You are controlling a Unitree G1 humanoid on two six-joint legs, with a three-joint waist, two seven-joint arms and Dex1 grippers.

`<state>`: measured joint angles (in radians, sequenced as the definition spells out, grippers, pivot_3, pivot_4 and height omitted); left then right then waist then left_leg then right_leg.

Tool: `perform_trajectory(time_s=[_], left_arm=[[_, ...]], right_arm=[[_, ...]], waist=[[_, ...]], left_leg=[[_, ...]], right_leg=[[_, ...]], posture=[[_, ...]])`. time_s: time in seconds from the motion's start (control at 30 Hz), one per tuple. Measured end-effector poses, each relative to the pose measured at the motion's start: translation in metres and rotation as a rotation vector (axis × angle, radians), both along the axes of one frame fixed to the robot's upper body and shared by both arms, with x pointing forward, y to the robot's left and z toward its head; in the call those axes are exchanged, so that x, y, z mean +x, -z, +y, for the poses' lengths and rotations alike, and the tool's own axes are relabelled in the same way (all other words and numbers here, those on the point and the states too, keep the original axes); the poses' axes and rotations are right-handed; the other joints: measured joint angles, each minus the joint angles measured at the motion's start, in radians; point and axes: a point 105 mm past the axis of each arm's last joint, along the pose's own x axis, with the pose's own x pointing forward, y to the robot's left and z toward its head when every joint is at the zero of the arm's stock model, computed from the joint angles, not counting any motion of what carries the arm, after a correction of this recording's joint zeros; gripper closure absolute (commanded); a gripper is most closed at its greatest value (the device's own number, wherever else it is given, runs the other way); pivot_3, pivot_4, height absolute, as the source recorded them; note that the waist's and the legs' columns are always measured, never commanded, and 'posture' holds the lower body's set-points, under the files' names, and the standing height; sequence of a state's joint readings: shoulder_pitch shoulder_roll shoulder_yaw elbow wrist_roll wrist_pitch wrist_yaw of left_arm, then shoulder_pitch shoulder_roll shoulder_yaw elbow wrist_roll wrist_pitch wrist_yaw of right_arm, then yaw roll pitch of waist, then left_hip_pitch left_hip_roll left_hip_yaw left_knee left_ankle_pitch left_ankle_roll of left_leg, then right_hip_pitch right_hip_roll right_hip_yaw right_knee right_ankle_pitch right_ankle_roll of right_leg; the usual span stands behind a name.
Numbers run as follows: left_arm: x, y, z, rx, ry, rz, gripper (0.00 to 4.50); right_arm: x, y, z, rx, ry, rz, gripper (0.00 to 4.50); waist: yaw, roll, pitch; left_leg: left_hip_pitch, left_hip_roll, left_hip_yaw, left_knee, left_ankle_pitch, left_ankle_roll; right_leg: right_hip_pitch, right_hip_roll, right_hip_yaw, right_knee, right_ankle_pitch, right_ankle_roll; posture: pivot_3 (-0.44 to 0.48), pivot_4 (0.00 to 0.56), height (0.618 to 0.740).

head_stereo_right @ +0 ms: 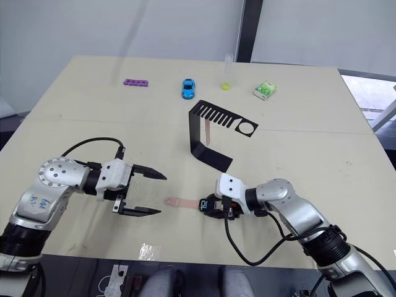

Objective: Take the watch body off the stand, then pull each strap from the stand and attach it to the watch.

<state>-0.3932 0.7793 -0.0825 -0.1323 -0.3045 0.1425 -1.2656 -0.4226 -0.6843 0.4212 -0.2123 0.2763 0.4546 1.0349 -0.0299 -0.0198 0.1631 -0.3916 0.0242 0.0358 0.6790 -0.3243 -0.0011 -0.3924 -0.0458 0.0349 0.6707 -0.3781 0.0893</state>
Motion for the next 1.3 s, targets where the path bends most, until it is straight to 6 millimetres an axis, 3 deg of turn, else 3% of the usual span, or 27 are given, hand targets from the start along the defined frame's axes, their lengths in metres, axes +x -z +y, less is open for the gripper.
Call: perform_trajectory(time_s=[0.07,0.1,0.2,0.37,0.57,0.7,0.87,1.03,1.13,1.23,1.3], left_arm=[[0.001,-0.001,-0.007,-0.028,0.011,-0.018,0.00],[0.001,-0.001,-0.008,-0.033,0.012,-0.017,0.00],[-0.003,-0.001,-0.008,-0.046,0.020,0.031,0.00],[-0.002,-0.007,0.017,-0.160,-0.128,0.156,0.00],[0.011,-0.028,0.073,-0.323,-0.476,0.114,0.00],[0.011,-0.030,0.088,-0.394,-0.572,0.125,0.00],[0.016,-0.039,0.077,-0.445,-0.557,0.114,0.00],[0.007,-0.037,0.036,-0.433,-0.425,0.127,0.00],[0.009,-0.046,0.014,-0.478,-0.380,0.094,0.00],[0.009,-0.052,-0.002,-0.483,-0.347,0.052,0.00],[0.008,-0.051,-0.009,-0.478,-0.335,0.048,0.00]], right_arm=[[0.000,-0.003,-0.004,0.000,0.005,-0.015,0.17],[0.001,-0.007,-0.006,0.006,0.013,-0.029,0.08],[-0.003,-0.024,-0.023,0.062,0.061,-0.041,0.08],[-0.017,-0.065,-0.091,0.198,0.304,-0.065,0.08],[-0.037,-0.073,-0.161,0.301,0.643,-0.052,0.08],[-0.047,-0.080,-0.184,0.318,0.737,-0.076,0.08],[-0.043,-0.079,-0.177,0.365,0.732,-0.072,0.08],[-0.018,-0.068,-0.136,0.435,0.657,-0.048,0.08],[0.004,-0.068,-0.102,0.475,0.596,-0.076,0.08],[0.026,-0.059,-0.078,0.508,0.592,-0.071,0.92],[0.043,-0.054,-0.066,0.538,0.615,-0.056,1.84]], waist=[[0.001,0.000,0.000],[0.002,0.000,0.000],[0.002,0.000,0.000],[0.004,0.000,0.000],[-0.002,0.000,0.000],[0.002,0.000,0.000],[0.002,0.000,0.000],[-0.006,0.000,0.000],[-0.003,0.000,0.000],[0.000,0.000,0.000],[-0.002,0.000,0.000]], left_leg=[[0.000,0.000,0.000,0.000,0.000,0.000],[0.000,0.000,0.000,0.000,0.000,0.000],[0.000,0.000,0.000,0.000,-0.001,0.000],[0.001,0.000,-0.001,0.000,-0.002,0.000],[0.004,0.001,0.000,-0.002,-0.004,0.004],[0.012,0.001,0.000,-0.006,-0.004,0.004],[0.021,0.000,0.000,-0.014,-0.004,0.003],[0.020,0.001,0.002,-0.014,-0.001,-0.003],[0.020,0.001,0.002,-0.013,0.000,-0.004],[0.020,0.001,0.002,-0.014,0.000,-0.005],[0.019,0.001,0.002,-0.013,0.000,-0.005]], right_leg=[[0.000,0.000,0.000,0.000,0.000,0.000],[0.000,0.000,0.000,0.000,0.000,0.000],[0.000,0.000,0.000,0.000,0.000,0.000],[0.004,0.000,-0.001,-0.002,0.000,0.000],[0.005,0.001,0.000,-0.002,0.000,0.000],[0.015,0.001,0.000,-0.010,0.000,0.000],[0.023,0.000,0.000,-0.014,0.000,0.000],[0.019,0.001,0.002,-0.012,0.000,0.000],[0.017,0.002,0.002,-0.012,0.000,0.000],[0.017,0.002,0.002,-0.009,0.000,0.000],[0.016,0.002,0.002,-0.010,0.000,0.000]], posture=[[0.000,0.150,0.740],[0.000,0.150,0.740],[0.000,0.150,0.740],[0.000,0.150,0.740],[0.000,0.150,0.740],[0.000,0.150,0.740],[0.000,0.150,0.740],[0.000,0.150,0.740],[0.000,0.150,0.740],[0.000,0.150,0.740],[0.000,0.150,0.740]])
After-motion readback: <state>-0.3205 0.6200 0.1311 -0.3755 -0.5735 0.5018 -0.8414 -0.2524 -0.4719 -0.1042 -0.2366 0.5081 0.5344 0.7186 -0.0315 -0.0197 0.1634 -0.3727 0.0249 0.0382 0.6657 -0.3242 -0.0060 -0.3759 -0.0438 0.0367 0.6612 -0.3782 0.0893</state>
